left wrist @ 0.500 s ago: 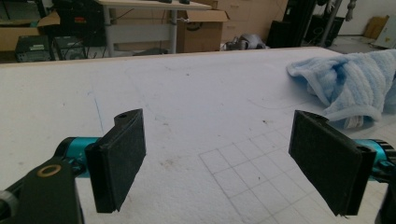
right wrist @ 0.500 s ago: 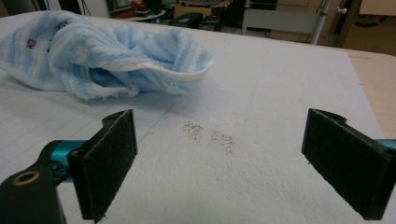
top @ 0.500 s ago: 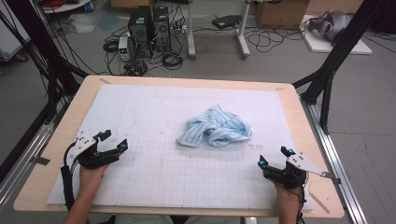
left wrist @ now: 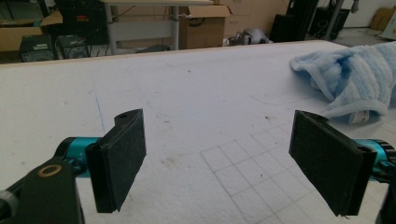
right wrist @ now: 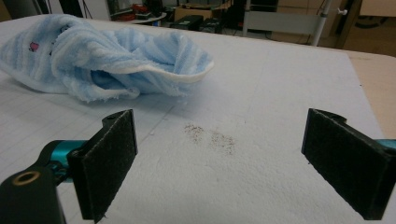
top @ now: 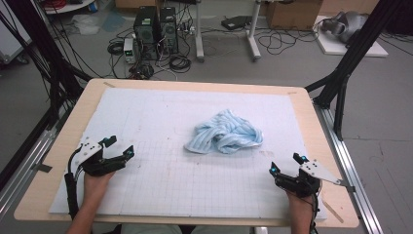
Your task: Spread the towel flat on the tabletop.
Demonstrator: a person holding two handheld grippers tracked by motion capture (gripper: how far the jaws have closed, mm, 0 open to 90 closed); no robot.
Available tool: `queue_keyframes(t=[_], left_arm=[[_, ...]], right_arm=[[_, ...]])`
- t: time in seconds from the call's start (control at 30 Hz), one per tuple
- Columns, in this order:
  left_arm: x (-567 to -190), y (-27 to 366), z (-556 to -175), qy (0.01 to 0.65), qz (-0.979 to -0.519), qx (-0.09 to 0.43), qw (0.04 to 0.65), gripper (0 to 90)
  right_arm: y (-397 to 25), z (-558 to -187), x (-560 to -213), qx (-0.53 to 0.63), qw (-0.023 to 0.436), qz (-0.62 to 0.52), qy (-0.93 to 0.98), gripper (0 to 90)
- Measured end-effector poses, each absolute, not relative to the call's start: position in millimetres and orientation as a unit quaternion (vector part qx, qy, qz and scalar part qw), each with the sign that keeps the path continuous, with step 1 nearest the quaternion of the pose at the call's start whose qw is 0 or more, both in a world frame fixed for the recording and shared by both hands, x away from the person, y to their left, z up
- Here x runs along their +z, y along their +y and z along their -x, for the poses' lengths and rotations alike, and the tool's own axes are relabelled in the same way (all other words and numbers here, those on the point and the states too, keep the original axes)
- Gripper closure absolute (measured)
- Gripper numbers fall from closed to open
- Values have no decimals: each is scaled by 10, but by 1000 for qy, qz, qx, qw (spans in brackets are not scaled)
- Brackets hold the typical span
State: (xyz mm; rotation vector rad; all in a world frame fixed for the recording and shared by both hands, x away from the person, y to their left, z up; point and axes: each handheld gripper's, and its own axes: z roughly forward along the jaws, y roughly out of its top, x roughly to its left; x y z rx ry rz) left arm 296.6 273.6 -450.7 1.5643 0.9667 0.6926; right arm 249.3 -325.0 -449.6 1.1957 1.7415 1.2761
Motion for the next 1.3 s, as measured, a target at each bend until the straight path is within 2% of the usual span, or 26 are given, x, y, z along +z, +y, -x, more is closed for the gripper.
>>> queue_keyframes(t=[0.33, 0.6, 0.9, 1.2, 1.3], left_arm=[[-4497, 2756, -2984, 411, -662, 282, 560, 225], [-4250, 2634, -3077, 381, -673, 267, 575, 223], [-3840, 2159, -3306, 319, -707, 240, 583, 218], [-3738, 1804, -3491, 302, -718, 207, 591, 210], [-3723, 1574, -3592, 286, -734, 179, 590, 220]], right_arm=[[-3247, -2501, -4493, 486, 327, -457, 669, 96], [-3251, -2508, -4493, 486, 326, -457, 670, 96], [-3254, -2509, -4494, 487, 324, -458, 670, 96], [-3253, -2502, -4492, 489, 323, -458, 669, 96], [-3253, -2508, -4494, 488, 324, -456, 670, 96]])
